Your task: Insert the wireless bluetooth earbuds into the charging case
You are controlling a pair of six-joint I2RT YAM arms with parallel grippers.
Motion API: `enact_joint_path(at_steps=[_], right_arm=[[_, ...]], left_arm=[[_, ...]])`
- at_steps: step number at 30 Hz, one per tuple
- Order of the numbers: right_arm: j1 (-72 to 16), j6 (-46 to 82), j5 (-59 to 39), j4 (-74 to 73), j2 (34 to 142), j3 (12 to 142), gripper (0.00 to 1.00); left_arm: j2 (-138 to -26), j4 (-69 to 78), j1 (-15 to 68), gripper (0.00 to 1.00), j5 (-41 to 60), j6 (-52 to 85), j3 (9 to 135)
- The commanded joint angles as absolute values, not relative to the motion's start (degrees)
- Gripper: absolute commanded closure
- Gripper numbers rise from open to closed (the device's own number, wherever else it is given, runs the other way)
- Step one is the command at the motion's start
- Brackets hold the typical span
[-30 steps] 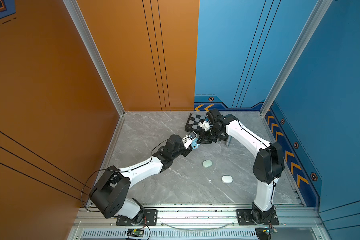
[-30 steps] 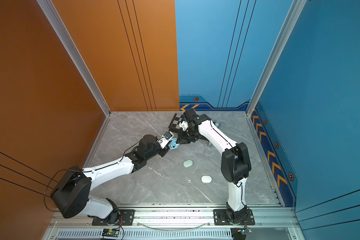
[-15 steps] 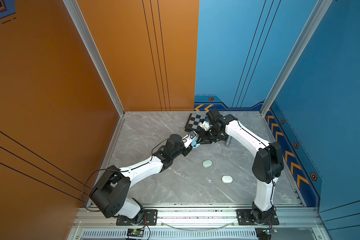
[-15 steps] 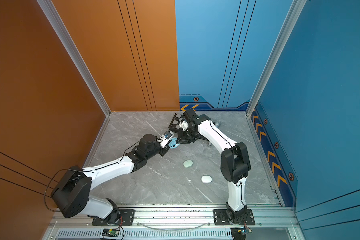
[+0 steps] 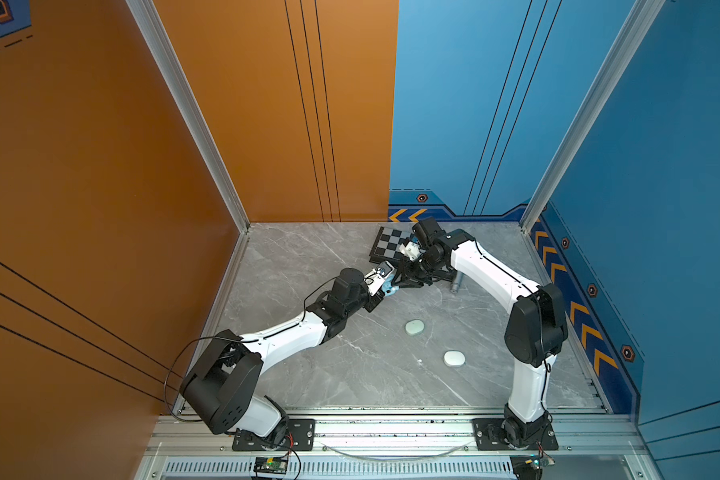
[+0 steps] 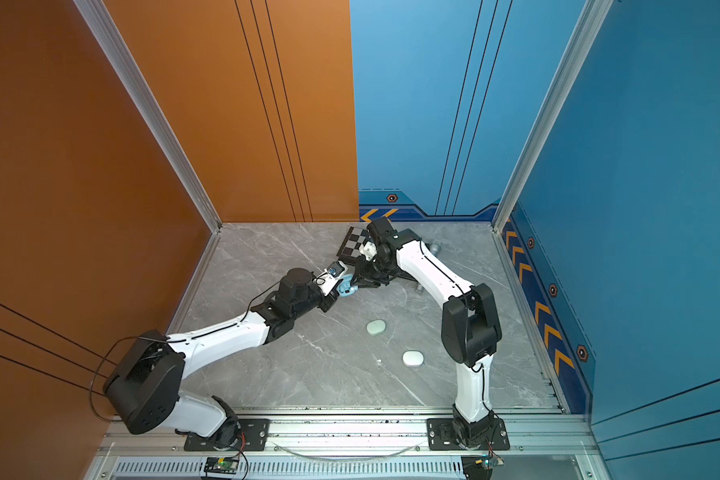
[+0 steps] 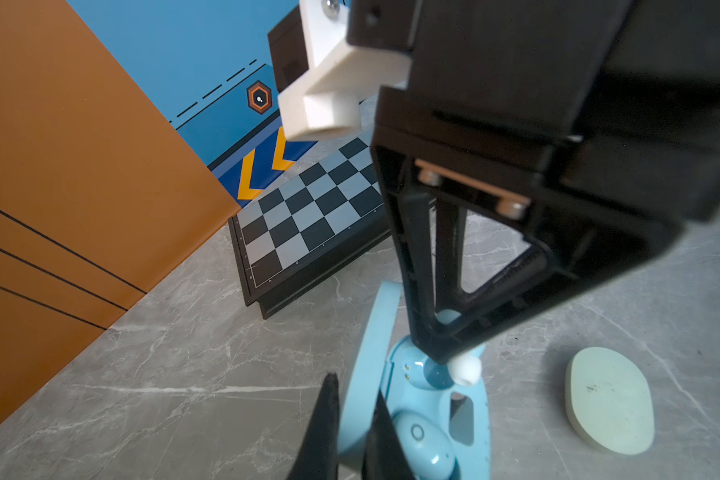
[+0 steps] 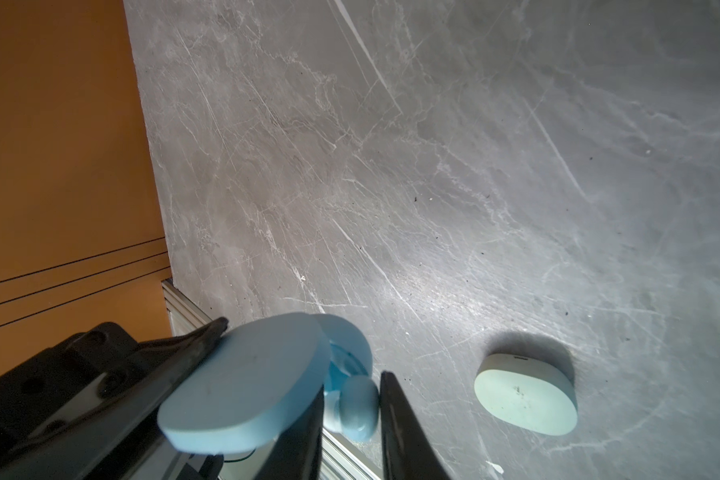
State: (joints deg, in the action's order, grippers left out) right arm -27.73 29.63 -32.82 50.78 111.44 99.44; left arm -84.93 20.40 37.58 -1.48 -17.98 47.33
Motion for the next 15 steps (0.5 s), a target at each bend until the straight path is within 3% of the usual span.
enact_joint_path(at_steps=[1, 15], right_arm=[[-27.5, 32.1, -33.9, 46.4, 111.0, 98.3, 0.73], [-27.5, 33.6, -33.9, 45.6, 110.8, 97.8, 0.71]], left_arm=[[-85.8, 21.7, 38.4, 1.00, 0.3, -17.1, 49.0], [-85.7, 21.7, 38.4, 1.00, 1.2, -16.7, 48.6]])
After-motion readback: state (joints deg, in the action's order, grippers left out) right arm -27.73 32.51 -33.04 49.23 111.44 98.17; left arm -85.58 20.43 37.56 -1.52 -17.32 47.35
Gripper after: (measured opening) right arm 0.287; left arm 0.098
